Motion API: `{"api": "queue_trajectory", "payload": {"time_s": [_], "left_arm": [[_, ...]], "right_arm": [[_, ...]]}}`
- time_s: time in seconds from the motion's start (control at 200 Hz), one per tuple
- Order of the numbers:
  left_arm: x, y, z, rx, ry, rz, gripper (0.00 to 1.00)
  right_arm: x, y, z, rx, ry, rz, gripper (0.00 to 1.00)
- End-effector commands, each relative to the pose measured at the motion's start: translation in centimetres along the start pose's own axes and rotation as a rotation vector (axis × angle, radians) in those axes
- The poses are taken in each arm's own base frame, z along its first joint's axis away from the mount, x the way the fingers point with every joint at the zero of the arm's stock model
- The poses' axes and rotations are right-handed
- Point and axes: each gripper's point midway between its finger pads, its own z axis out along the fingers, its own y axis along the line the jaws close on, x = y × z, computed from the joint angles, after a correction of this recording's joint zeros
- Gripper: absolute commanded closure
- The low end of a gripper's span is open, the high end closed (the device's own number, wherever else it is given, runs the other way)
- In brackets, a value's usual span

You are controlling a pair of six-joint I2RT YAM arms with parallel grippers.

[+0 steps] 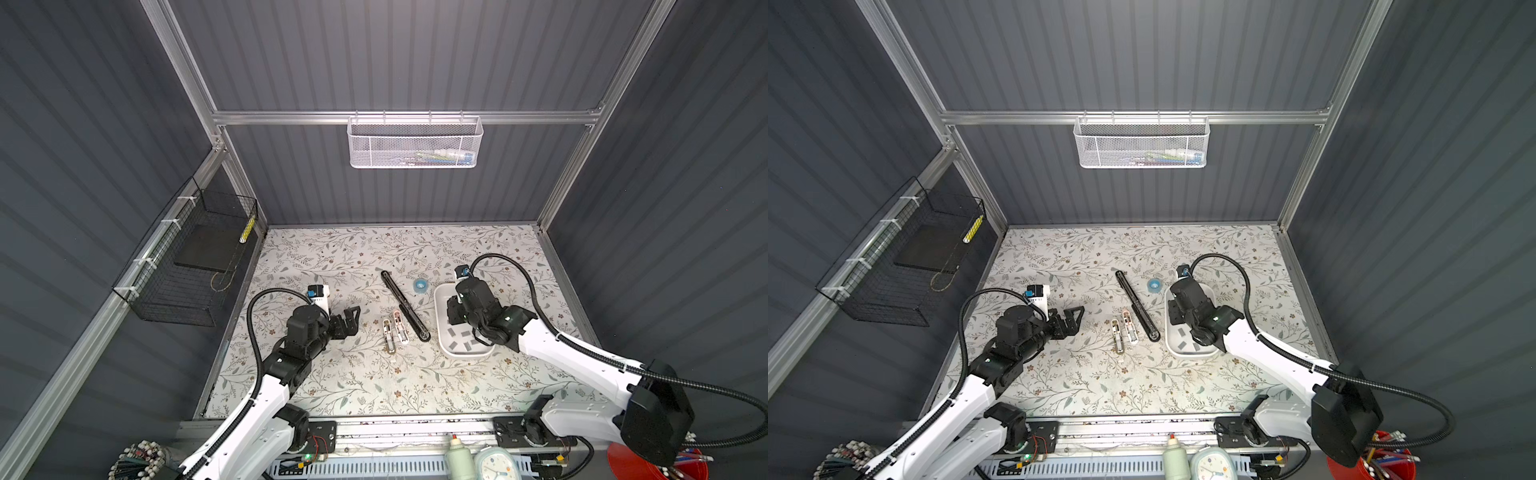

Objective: Load the staples into the stapler
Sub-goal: 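Lift the strip with the right gripper over the pink stapler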

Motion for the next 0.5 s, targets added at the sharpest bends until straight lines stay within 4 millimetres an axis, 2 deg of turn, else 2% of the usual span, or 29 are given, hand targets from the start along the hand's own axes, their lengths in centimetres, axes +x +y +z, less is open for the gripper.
{"api": "queue_trajectory", "payload": {"time_s": [0.0,0.13,0.245,0.33,0.41,0.495], "left_arm": [[0.9,0.0,-0.5,0.001,0.031,-0.020,0.00],[0.8,1.0,-0.8,-0.045,0.007,-0.022,0.00],[1.0,0.5,-0.8,-0.016,0.017,-0.039,0.00],[1.8,-0.2,-0.5,0.029,0.055,-0.061,0.00],[2.6,-0.6,-0.1,0.063,0.088,-0.078,0.00],[2.7,-1.1,0.1,0.080,0.107,-0.079,0.00]], "right_arm": [[-0.9,2.6,-1.9,-0.039,-0.004,0.050,0.88],[-0.9,8.2,-3.1,-0.184,-0.060,0.036,0.86],[-0.6,11.5,-3.4,-0.212,-0.116,-0.020,0.85],[0.1,12.7,-2.4,-0.216,-0.101,-0.044,0.85],[0.9,12.8,-1.1,-0.190,-0.073,-0.053,0.86],[1.9,12.9,0.3,-0.165,-0.057,-0.050,0.86]]}}
